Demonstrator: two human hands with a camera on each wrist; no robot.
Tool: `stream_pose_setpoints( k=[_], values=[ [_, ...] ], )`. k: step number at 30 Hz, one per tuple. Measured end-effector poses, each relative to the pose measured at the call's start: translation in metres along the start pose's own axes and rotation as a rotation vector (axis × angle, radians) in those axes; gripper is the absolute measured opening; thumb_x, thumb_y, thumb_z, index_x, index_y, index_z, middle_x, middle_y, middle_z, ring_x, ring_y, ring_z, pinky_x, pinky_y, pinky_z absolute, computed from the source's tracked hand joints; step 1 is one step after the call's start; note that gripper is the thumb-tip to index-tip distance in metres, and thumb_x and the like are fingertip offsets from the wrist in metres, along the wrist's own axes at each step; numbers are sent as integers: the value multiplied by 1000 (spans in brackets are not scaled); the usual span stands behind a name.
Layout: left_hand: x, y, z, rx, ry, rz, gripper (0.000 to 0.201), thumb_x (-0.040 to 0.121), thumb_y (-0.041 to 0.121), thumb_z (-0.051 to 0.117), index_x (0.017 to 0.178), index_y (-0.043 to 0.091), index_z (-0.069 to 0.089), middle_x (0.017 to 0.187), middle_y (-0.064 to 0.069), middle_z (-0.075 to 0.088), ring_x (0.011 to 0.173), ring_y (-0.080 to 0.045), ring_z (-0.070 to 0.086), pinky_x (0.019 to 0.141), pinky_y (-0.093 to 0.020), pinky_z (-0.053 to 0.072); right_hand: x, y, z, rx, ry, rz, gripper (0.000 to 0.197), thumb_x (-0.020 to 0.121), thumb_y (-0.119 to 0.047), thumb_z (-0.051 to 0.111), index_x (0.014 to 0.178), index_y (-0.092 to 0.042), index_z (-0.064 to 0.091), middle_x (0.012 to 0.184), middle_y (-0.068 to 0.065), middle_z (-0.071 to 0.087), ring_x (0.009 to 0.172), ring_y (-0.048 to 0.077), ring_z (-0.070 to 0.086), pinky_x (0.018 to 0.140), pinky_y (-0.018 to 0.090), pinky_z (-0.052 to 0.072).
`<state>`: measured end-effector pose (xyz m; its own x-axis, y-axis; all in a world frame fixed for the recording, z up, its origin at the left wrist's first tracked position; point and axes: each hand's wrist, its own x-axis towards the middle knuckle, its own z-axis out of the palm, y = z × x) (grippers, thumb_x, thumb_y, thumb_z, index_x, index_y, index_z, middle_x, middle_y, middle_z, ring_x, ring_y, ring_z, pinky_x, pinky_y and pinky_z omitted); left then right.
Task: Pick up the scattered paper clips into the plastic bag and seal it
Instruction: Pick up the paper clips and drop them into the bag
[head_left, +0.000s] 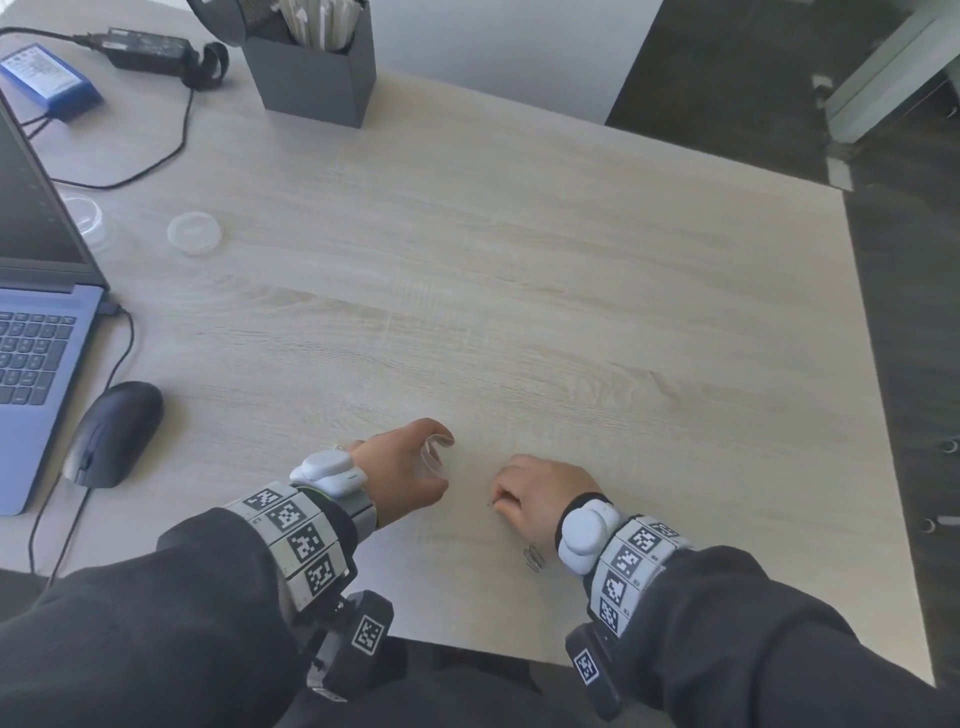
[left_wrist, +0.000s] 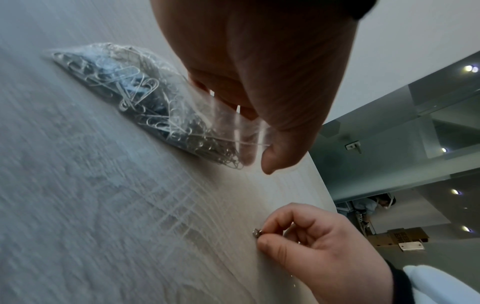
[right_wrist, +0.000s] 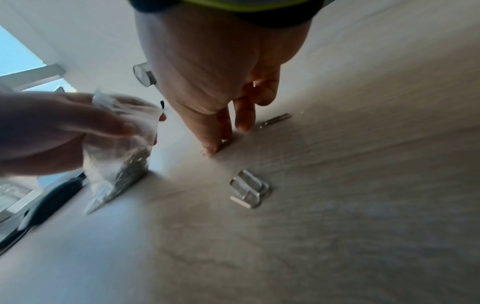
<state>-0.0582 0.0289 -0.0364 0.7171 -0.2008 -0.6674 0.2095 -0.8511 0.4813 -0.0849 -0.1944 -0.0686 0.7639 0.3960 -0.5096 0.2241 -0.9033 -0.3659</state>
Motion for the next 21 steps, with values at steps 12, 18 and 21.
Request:
stream_pose_setpoints(
  k=[12, 18, 21],
  values=[
    [-1, 25, 17, 55, -25, 22, 44, 69, 45, 49, 110, 60, 42, 101, 20, 69, 96, -22, 66, 94, -39, 53, -34, 65, -23, 137, 109, 331, 11, 89, -37, 55, 90, -29, 62, 95, -11, 53, 92, 15, 56, 78, 28, 43],
    [0, 33, 25, 57, -48, 51, 48, 67, 47, 51, 111, 62, 40, 102, 23, 68, 97, -23, 65, 92, -41, 54, -44, 46, -5, 191, 114, 222, 14, 89, -38, 58, 95, -26, 65, 100, -11, 56, 92, 12, 55, 82, 27, 43],
    [-2, 37, 29, 56, -52, 52, 46, 66, 47, 51, 108, 64, 39, 102, 24, 68, 98, -22, 65, 92, -41, 54, -47, 40, 3, 196, 96, 176, 12, 91, -28, 55, 96, -24, 65, 103, -9, 58, 93, 14, 57, 80, 25, 42]
  ],
)
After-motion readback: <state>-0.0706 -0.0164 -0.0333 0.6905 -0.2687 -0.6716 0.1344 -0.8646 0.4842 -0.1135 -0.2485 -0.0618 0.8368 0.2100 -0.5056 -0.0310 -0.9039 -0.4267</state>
